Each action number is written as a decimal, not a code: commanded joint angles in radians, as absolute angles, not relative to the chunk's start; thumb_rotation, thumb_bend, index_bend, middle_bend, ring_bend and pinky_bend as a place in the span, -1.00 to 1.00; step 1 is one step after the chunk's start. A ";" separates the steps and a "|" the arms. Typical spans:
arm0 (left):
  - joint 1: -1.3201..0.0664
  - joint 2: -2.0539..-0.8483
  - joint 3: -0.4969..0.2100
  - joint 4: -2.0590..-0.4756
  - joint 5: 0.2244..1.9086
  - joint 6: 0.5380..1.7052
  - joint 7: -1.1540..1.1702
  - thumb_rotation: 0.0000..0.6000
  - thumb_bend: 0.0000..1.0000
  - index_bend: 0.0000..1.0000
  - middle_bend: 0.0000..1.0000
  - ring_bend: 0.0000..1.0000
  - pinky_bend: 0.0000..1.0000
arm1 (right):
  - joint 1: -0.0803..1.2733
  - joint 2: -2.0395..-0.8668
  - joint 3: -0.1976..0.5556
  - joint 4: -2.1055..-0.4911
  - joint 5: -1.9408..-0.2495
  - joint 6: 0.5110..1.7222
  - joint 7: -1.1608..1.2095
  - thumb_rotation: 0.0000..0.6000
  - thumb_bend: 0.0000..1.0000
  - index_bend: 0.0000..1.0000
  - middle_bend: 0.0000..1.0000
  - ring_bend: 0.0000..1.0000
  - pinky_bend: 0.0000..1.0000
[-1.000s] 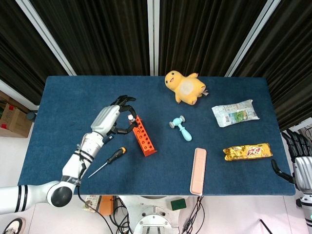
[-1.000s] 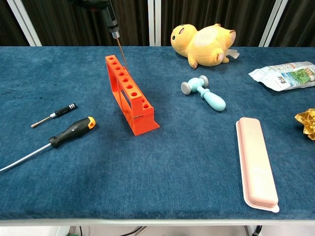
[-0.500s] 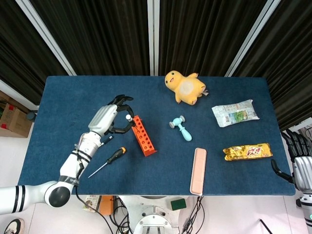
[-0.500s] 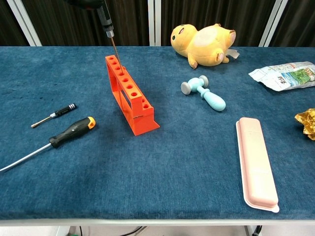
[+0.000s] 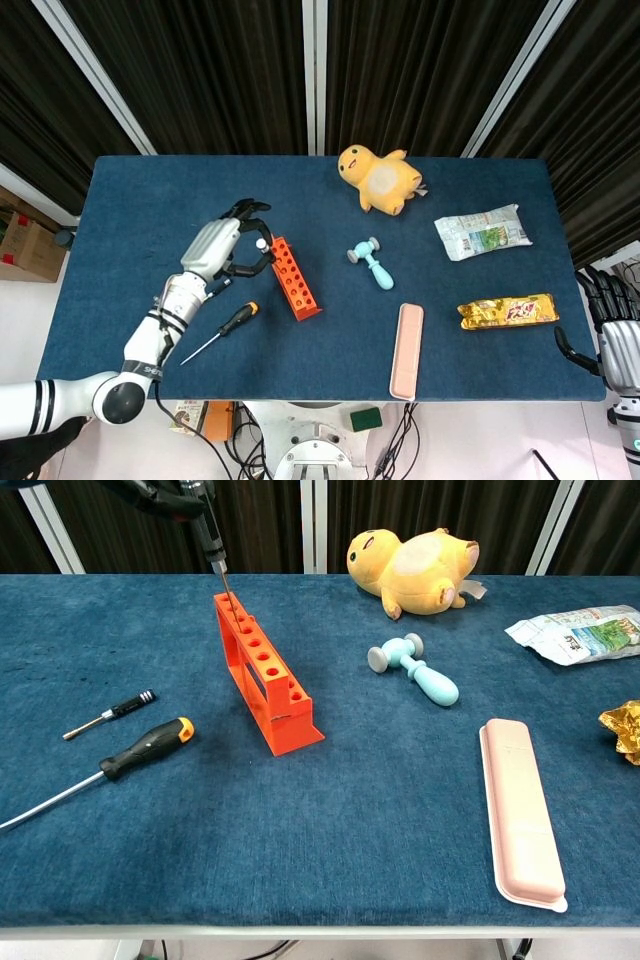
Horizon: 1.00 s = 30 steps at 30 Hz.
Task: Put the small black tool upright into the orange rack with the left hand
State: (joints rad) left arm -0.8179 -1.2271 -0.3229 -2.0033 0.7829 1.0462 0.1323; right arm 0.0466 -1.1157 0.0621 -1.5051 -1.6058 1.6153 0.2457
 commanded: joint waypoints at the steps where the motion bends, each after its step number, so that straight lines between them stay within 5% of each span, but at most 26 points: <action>1: -0.822 -1.247 -0.311 -1.988 0.784 1.048 0.141 1.00 -0.31 0.16 -0.71 -1.00 -0.71 | 0.047 -1.116 0.062 -1.505 -1.605 1.616 0.246 1.00 -0.24 -1.00 -1.00 -1.00 -1.00; 30: -0.868 -1.406 -0.282 -1.851 0.751 1.039 0.201 1.00 -0.31 0.16 -0.71 -1.00 -0.71 | 0.049 -1.113 0.063 -1.503 -1.602 1.610 0.251 1.00 -0.24 -1.00 -1.00 -1.00 -1.00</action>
State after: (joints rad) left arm -0.8679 -1.4058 -0.2818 -1.8516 0.7517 1.0397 0.2009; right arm 0.0489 -1.1131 0.0634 -1.5035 -1.6015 1.6096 0.2515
